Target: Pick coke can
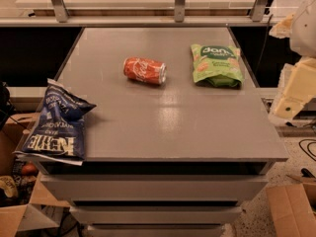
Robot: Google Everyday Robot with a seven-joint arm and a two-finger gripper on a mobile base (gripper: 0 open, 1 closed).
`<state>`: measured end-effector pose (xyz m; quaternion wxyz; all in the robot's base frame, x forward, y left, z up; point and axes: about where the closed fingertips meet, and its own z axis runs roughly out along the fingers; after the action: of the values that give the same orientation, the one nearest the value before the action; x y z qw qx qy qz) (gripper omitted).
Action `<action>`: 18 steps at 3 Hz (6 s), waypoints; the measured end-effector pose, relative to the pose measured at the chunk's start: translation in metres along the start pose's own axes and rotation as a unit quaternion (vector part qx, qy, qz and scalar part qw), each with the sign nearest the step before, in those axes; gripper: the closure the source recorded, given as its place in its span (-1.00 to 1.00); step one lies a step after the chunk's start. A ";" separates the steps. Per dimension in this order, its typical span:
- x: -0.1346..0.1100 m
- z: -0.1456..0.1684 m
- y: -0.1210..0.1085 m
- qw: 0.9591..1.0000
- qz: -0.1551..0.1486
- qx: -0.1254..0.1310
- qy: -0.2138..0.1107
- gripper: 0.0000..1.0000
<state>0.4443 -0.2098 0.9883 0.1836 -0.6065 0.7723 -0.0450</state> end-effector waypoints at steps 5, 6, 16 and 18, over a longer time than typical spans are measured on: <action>-0.116 0.090 -0.038 0.996 -0.082 -0.015 0.008 -1.00; -0.136 0.108 -0.055 0.996 -0.083 -0.011 0.004 -1.00; -0.249 0.225 -0.095 0.991 -0.115 -0.061 0.004 1.00; -0.252 0.183 -0.124 0.991 -0.134 -0.015 0.015 1.00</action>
Offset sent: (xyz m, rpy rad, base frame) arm 0.0931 0.1189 -0.0471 -0.1022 0.0487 0.2343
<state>0.6696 0.0258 0.9123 0.1550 -0.7062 0.6876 -0.0668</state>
